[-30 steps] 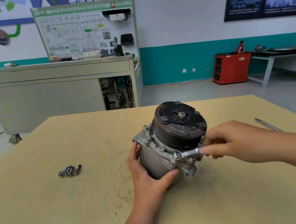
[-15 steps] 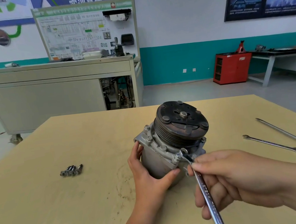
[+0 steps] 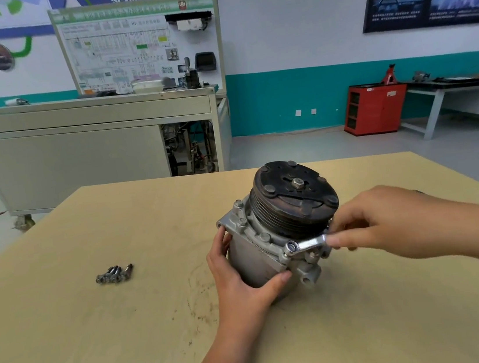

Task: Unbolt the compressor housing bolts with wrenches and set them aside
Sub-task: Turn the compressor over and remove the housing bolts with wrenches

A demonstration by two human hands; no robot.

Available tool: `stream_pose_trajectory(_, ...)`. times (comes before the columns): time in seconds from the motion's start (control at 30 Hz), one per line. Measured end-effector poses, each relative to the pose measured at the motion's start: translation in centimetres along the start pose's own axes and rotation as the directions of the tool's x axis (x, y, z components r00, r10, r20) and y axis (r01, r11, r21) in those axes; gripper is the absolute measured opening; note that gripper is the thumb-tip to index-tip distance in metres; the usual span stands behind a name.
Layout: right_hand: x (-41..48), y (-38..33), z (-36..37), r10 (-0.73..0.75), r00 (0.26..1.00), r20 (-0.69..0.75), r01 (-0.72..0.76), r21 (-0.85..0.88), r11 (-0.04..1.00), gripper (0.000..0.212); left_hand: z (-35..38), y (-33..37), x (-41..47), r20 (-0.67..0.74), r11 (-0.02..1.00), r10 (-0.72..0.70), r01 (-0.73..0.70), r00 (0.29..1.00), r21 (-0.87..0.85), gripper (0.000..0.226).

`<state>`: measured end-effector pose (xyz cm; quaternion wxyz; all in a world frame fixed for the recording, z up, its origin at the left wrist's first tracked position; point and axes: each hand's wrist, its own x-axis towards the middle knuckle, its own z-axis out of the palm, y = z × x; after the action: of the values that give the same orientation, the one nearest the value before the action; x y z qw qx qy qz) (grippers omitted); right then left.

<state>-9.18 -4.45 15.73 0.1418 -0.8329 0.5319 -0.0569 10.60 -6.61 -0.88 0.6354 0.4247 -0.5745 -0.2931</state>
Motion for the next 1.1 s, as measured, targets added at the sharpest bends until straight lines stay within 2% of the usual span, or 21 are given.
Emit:
stream_pose_trajectory(0.03, -0.1, 0.3, 0.2, -0.004, 0.998, 0.062, -0.001, 0.084, 0.996, 0.019, 0.0, -0.1, 0.0, -0.001, 1.0, 0.002, -0.002, 1.0, -0.001, 0.102)
stream_pose_trajectory(0.07, -0.4, 0.5, 0.6, -0.017, 0.982, 0.191, -0.03, 0.241, 0.97, 0.019, 0.0, -0.1, 0.0, -0.001, 1.0, 0.001, -0.001, 1.0, -0.004, 0.102)
stream_pose_trajectory(0.13, -1.1, 0.3, 1.3, -0.104, 0.885, 0.454, -0.178, 0.538, 0.824, 0.02, 0.0, -0.1, 0.0, 0.001, 1.0, -0.001, 0.001, 1.0, -0.004, 0.102)
stream_pose_trajectory(0.17, -1.5, 0.1, 1.6, -0.169, 0.841, 0.514, -0.244, 0.64, 0.729, 0.018, 0.0, -0.1, 0.0, 0.0, 1.0, 0.001, -0.001, 1.0, -0.003, 0.102)
stream_pose_trajectory(0.23, -1.9, -0.7, 2.7, -0.244, 0.831, 0.501, -0.326, 0.792, 0.517, 0.018, 0.1, 0.0, 0.0, -0.004, 1.0, 0.009, -0.009, 1.0, -0.004, 0.102)
stream_pose_trajectory(0.3, -2.0, -1.6, 3.7, -0.217, 0.871, 0.44, -0.348, 0.866, 0.359, 0.024, 0.2, 0.0, 0.0, -0.009, 1.0, 0.017, -0.017, 1.0, -0.002, 0.103)
stream_pose_trajectory(0.4, -1.7, -2.6, 4.0, -0.152, 0.916, 0.371, -0.323, 0.908, 0.267, 0.026, 0.2, 0.0, 0.0, -0.013, 1.0, 0.027, -0.027, 1.0, 0.0, 0.105)
stream_pose_trajectory(0.57, -1.1, -3.1, 4.4, -0.18, 0.91, 0.373, -0.316, 0.907, 0.277, 0.024, 0.1, -0.2, 0.1, -0.021, 0.999, 0.035, -0.035, 0.999, 0.013, 0.105)
stream_pose_trajectory(0.63, -0.9, -2.7, 4.0, -0.181, 0.889, 0.42, -0.342, 0.874, 0.345, 0.024, 0.2, -0.2, 0.1, -0.015, 0.999, 0.032, -0.032, 0.999, 0.017, 0.104)
stream_pose_trajectory(0.67, -0.7, -2.2, 3.4, -0.17, 0.874, 0.456, -0.353, 0.835, 0.423, 0.025, 0.1, -0.2, 0.1, -0.012, 1.0, 0.026, -0.026, 1.0, 0.015, 0.104)
stream_pose_trajectory(0.73, 0.0, -1.2, 1.5, -0.09, 0.883, 0.46, -0.289, 0.686, 0.667, 0.025, 0.1, -0.2, 0.1, -0.009, 1.0, 0.018, -0.018, 1.0, 0.003, 0.102)
stream_pose_trajectory(0.8, 0.7, -0.2, 0.2, -0.051, 0.942, 0.33, -0.109, 0.448, 0.887, 0.025, 0.0, -0.2, 0.1, -0.005, 1.0, 0.009, -0.009, 1.0, -0.004, 0.102)
stream_pose_trajectory(0.87, 1.0, 0.7, -0.1, -0.072, 0.984, 0.164, 0.022, 0.288, 0.957, 0.025, 0.1, -0.2, 0.1, -0.003, 1.0, 0.009, -0.009, 1.0, -0.009, 0.103)
stream_pose_trajectory(0.9, 0.9, 1.1, 0.3, -0.069, 0.986, 0.154, 0.022, 0.285, 0.958, 0.025, 0.1, -0.2, 0.1, -0.002, 1.0, 0.007, -0.007, 1.0, -0.011, 0.104)
stream_pose_trajectory(0.97, 0.3, 1.2, 1.5, -0.063, 0.939, 0.339, -0.112, 0.473, 0.874, 0.025, 0.0, -0.2, 0.1, -0.002, 1.0, -0.003, 0.003, 1.0, -0.019, 0.104)
stream_pose_trajectory(1.03, -0.8, 0.9, 2.4, -0.137, 0.85, 0.508, -0.288, 0.667, 0.687, 0.023, 0.0, -0.2, 0.1, -0.003, 1.0, -0.008, 0.008, 1.0, -0.024, 0.105)
stream_pose_trajectory(1.1, -1.6, 0.2, 3.2, -0.207, 0.83, 0.518, -0.349, 0.771, 0.532, 0.023, 0.0, -0.1, 0.1, -0.007, 1.0, -0.008, 0.008, 1.0, -0.025, 0.104)
